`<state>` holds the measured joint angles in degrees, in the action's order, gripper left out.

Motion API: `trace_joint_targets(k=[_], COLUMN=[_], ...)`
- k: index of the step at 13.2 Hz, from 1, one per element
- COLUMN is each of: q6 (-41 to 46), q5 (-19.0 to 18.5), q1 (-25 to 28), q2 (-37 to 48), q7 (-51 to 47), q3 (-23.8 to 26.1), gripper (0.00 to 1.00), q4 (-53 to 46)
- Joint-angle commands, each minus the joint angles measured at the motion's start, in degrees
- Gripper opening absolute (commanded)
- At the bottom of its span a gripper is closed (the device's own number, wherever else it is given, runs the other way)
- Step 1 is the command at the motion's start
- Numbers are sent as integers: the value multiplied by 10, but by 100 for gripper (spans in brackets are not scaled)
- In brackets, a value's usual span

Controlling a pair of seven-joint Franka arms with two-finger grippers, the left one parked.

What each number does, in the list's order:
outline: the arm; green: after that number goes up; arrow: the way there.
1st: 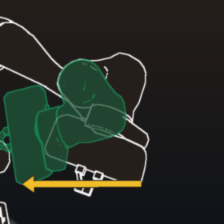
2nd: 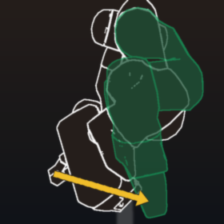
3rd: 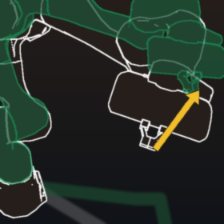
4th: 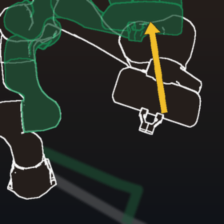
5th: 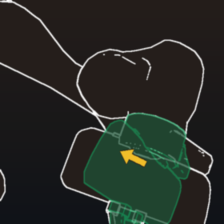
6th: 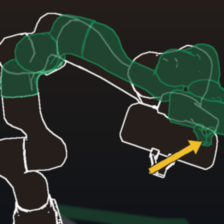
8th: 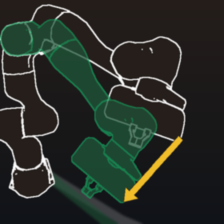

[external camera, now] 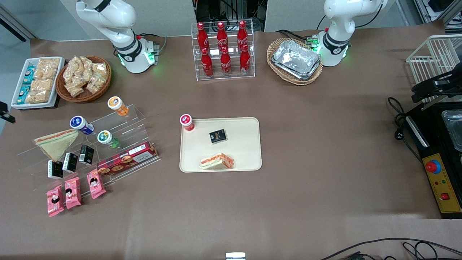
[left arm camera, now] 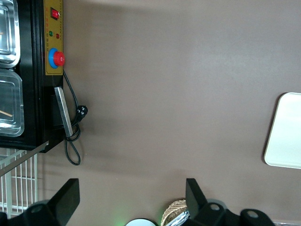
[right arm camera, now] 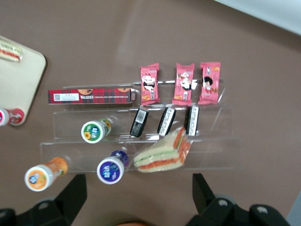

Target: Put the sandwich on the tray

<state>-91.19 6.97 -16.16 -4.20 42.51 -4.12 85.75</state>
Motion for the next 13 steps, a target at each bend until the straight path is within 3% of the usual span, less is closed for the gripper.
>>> trace_joint_targets(k=[1,4,7,9,10,13], q6=[19,17,12,12,12,13], q5=[35,28,0,-9,-23,-20], q1=[-19,5,56,99,111,111], q2=[23,27,25,24,22,17], q7=[-130,-276,-331,-445,-456,-459], q3=[9,15,14,14,14,14], gripper=[100,100,100,100,100,100], q4=[10,10,9,9,9,9])
